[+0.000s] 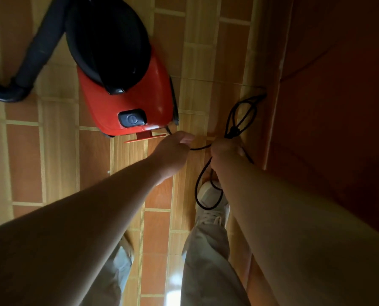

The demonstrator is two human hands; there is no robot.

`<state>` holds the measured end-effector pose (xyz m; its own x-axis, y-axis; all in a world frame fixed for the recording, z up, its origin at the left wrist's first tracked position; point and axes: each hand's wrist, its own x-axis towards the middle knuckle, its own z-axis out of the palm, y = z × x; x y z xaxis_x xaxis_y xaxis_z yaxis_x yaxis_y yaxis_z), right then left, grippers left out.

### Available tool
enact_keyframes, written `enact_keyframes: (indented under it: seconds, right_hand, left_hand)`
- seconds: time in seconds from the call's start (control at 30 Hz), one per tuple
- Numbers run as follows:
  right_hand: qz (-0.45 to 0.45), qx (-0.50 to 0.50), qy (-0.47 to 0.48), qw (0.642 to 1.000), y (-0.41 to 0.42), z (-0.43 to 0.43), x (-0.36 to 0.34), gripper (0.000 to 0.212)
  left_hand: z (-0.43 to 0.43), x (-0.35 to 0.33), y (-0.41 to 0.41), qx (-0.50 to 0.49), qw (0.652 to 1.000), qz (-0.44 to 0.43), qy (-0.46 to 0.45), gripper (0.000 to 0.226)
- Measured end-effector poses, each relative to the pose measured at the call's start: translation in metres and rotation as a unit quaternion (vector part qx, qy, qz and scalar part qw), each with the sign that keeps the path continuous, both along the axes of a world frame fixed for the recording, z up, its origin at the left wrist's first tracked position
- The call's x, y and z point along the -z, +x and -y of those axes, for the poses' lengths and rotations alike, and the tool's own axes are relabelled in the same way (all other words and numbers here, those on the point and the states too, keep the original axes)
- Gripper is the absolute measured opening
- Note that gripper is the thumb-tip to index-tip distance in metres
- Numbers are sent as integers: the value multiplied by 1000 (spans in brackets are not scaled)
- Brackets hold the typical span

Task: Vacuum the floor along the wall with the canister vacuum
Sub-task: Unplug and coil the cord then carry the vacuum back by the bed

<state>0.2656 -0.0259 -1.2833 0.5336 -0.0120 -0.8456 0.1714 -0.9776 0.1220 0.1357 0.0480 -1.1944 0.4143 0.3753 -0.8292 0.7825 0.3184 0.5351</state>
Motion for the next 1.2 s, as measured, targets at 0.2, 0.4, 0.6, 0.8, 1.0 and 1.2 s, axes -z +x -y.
enact_keyframes:
  seconds: [0.2, 0.4, 0.6, 0.8, 1.0, 1.2]
  right_hand:
    - [-19, 120, 107, 987, -9, 7, -11, 65]
    - [33, 378, 291, 878, -20, -1, -36, 36]
    - [-28, 293, 391, 872, -32, -14, -75, 8]
    - [-86, 267, 427, 860, -29, -44, -122, 19]
    - [-130, 274, 391, 869, -14, -87, -169, 12]
    - [-151, 234, 388, 879, -6, -115, -199, 21]
  left_hand:
    - [-6, 4, -7, 13, 1000, -15, 13, 38]
    - [-3, -7, -6, 0, 1000, -16, 9, 39]
    - [-3, -29, -7, -47, 999, -17, 2, 37]
    - [-21, -73, -9, -99, 995, -13, 25, 35]
    - [-63, -131, -22, -146, 987, -25, 62, 32]
    - [-106, -160, -30, -219, 972, -8, 87, 36]
